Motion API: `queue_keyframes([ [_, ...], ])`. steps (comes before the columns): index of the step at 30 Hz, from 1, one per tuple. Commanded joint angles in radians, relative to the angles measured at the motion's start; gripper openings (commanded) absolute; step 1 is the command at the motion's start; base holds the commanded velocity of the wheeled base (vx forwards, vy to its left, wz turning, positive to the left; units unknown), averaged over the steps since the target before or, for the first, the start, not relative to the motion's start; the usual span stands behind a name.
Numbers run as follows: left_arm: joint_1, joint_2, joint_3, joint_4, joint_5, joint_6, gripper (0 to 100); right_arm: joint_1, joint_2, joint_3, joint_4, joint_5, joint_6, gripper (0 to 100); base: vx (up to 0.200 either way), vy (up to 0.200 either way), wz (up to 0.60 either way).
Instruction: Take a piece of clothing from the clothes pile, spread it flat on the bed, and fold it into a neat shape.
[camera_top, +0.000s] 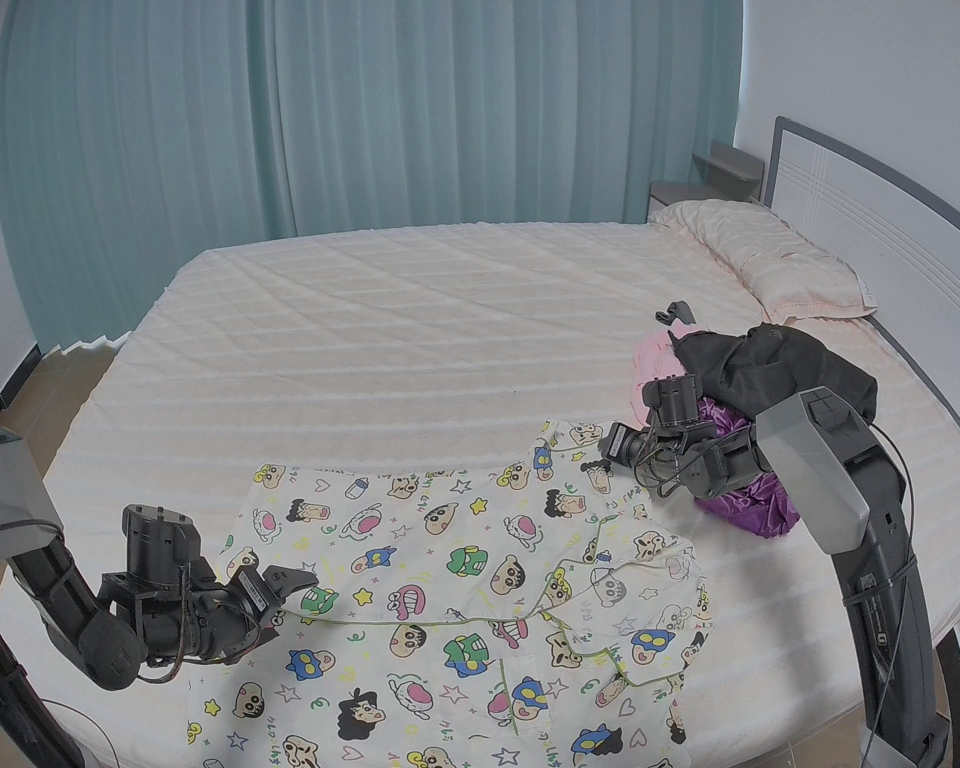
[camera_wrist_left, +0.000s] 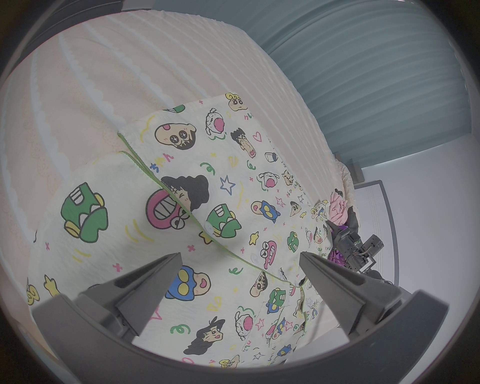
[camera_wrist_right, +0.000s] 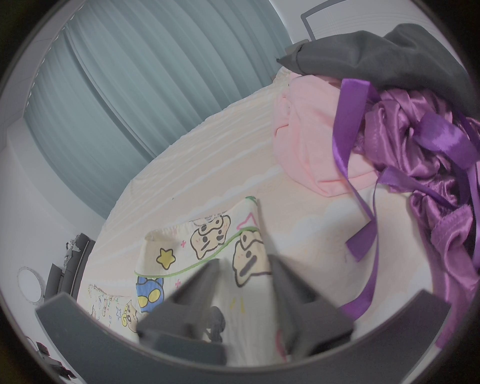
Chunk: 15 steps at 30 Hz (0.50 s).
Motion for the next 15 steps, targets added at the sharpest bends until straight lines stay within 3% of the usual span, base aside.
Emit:
queue_keyframes([
  [1,0.0,0.002,0.002,-0.001,0.0,-0.001,100,-0.006,0.011,-0.004,-0.005,-0.004,0.002,0,0.0,0.0,0.0],
  [15,-0.002,0.002,0.002,-0.001,0.0,-0.001,100,-0.055,0.003,-0.033,-0.011,-0.012,0.009,0,0.0,0.0,0.0],
])
